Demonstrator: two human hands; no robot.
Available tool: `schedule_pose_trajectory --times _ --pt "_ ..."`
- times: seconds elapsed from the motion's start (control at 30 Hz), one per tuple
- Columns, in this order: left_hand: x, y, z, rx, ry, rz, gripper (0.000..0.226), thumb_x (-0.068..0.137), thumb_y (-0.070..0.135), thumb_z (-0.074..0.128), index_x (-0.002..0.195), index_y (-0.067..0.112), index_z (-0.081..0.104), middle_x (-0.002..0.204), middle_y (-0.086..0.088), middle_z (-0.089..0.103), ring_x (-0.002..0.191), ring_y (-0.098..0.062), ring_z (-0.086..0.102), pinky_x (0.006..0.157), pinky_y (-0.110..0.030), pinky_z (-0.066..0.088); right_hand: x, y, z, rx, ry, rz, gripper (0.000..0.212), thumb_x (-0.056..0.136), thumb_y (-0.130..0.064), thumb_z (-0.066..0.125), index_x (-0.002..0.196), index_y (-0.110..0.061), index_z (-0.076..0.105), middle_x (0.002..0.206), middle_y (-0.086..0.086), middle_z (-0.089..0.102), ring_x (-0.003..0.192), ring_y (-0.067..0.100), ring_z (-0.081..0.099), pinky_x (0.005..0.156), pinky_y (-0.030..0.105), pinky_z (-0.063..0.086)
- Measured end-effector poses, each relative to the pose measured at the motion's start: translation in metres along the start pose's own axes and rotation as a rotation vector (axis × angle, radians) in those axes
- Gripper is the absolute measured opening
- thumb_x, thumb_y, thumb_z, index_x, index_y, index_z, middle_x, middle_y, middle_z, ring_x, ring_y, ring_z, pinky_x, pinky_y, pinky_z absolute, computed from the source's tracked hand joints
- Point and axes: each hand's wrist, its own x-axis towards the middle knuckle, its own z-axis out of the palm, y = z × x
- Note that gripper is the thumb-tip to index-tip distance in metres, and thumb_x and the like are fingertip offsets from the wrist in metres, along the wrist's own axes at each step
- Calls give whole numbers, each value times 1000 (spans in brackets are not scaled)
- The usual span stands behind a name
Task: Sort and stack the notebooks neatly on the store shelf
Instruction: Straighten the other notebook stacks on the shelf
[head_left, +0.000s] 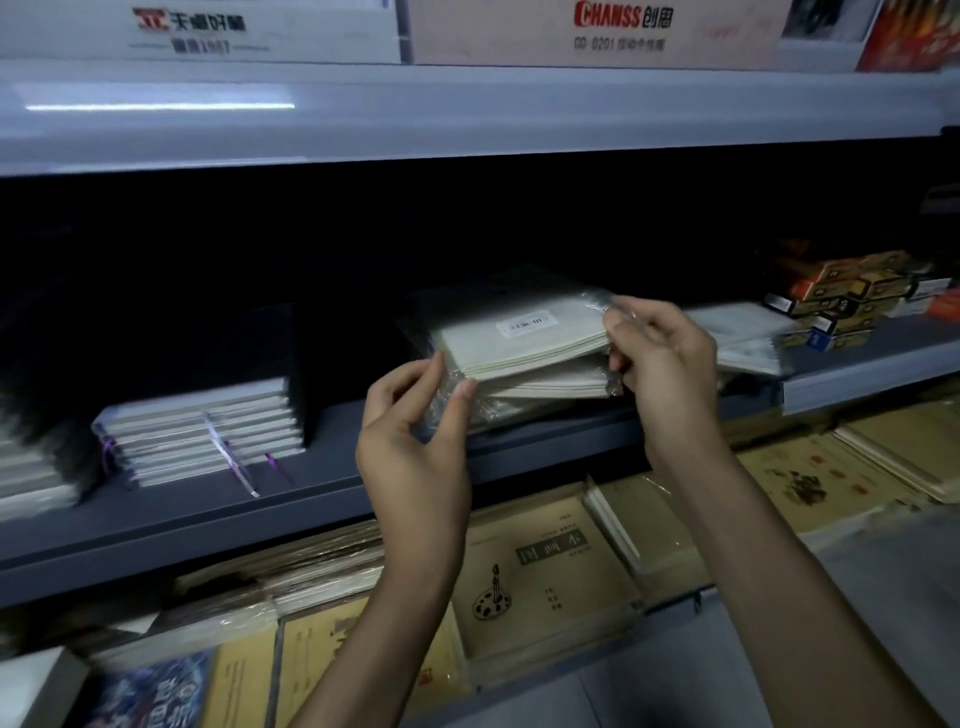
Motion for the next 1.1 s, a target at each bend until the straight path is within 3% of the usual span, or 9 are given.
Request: schedule_pose_trajectory --times 0.1,0.27,0.37,0.53,0.63,0.7,0.8,0.97,1.1 --pt "8 -2 -2 -2 -7 -3 31 96 23 75 127 21 74 124 17 66 118 4 62 104 -28 53 -3 7 3 -93 12 -91 11 99 -21 65 108 -16 69 71 -1 60 64 13 51 56 31 41" --pt "22 -3 -8 -11 -35 -38 31 98 24 74 128 19 75 125 18 69 118 9 61 107 -30 52 -14 14 2 -315 32 -210 13 101 -32 63 103 -21 70 79 -1 56 66 5 49 60 18 39" --pt "22 -2 -6 -27 -49 -66 30 97 24 76 127 20 76 124 18 70 117 8 62 108 -31 52 -12 21 -3 -369 72 -211 15 100 -32 64 104 -22 75 93 7 67 83 16 62 72 32 51" --pt "13 -2 -2 -18 -43 -76 30 96 22 76 126 19 76 124 18 71 117 9 63 108 -26 52 -15 28 -9 -323 98 -125 23 97 -37 68 114 -24 77 106 13 69 92 16 67 84 26 56" --pt "8 -1 1 -52 -9 -97 29 97 21 75 127 22 75 125 15 72 117 4 66 106 -29 55 -23 25 -7 -251 103 -46 26 97 -39 69 117 -24 77 102 -2 75 93 6 69 85 30 60" --pt "5 1 5 -53 19 -92 31 97 20 75 128 21 75 125 12 72 110 6 67 99 -23 56 -25 22 -6 -181 114 27 29 96 -35 71 120 -20 76 96 -13 75 89 2 70 84 36 62" --pt "2 1 8 -51 57 -86 31 96 16 76 127 15 75 125 2 71 93 15 67 87 -8 52 -23 18 -6 -13 156 142 32 93 -27 76 122 -15 74 96 -11 75 86 2 71 82 29 62" --pt "3 0 9 -105 89 -172 27 93 19 80 120 15 79 91 12 80 91 4 74 95 -26 59 -24 14 -3 215 209 344 23 88 -21 81 110 -17 77 112 4 75 102 16 71 82 24 61" --pt "5 2 10 -99 82 -134 23 94 20 78 117 18 80 106 8 77 98 3 72 91 -19 57 -19 10 2 205 236 338 25 86 -17 83 110 -14 76 106 4 76 97 16 73 77 22 61"
